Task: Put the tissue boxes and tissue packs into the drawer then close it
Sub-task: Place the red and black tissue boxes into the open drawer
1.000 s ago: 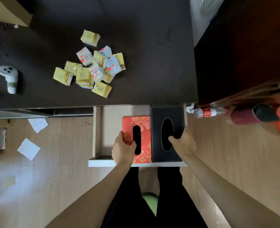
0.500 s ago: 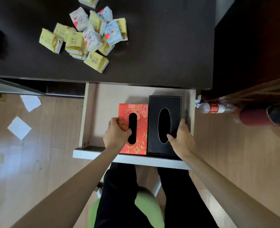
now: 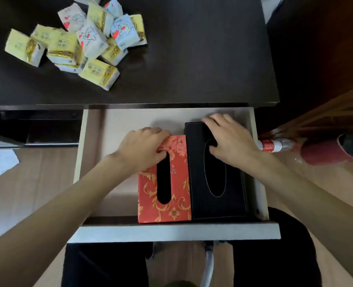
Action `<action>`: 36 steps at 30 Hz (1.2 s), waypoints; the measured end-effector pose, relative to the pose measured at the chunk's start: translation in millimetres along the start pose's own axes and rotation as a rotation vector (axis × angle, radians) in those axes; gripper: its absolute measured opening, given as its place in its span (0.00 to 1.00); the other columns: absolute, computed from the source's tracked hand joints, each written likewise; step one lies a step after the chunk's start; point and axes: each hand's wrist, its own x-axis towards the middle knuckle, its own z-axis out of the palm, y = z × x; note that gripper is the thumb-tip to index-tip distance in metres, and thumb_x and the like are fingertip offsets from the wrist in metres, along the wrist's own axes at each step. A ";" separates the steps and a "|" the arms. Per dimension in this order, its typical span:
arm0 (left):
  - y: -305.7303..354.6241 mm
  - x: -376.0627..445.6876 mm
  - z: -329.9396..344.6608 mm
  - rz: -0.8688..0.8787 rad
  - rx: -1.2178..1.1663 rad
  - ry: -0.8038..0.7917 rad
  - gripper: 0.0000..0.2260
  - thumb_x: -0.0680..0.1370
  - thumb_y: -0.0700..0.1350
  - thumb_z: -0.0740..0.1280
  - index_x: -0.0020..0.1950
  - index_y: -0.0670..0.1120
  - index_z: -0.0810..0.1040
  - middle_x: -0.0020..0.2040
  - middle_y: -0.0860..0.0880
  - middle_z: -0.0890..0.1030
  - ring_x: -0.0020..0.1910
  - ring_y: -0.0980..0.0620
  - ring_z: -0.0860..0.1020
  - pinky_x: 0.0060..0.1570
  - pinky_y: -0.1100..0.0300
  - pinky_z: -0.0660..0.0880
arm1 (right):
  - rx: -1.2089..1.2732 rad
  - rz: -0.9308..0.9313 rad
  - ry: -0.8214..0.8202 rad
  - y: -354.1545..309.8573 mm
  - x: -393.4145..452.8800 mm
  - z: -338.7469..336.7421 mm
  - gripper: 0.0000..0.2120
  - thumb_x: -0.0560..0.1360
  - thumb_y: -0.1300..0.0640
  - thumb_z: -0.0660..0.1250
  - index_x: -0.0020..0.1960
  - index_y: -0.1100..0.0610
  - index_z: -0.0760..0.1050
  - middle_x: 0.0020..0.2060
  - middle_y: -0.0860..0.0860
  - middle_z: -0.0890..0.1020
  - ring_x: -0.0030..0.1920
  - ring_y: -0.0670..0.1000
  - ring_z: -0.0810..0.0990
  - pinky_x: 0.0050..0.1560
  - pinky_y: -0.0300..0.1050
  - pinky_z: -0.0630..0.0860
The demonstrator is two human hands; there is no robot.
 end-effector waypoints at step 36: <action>31.0 3.0 9.2 0.054 -0.318 0.124 0.09 0.75 0.48 0.74 0.54 0.50 0.87 0.45 0.47 0.87 0.47 0.47 0.83 0.38 0.59 0.76 | -0.009 0.086 0.076 19.9 -34.1 1.9 0.23 0.76 0.60 0.69 0.71 0.53 0.75 0.64 0.55 0.82 0.66 0.59 0.77 0.63 0.55 0.76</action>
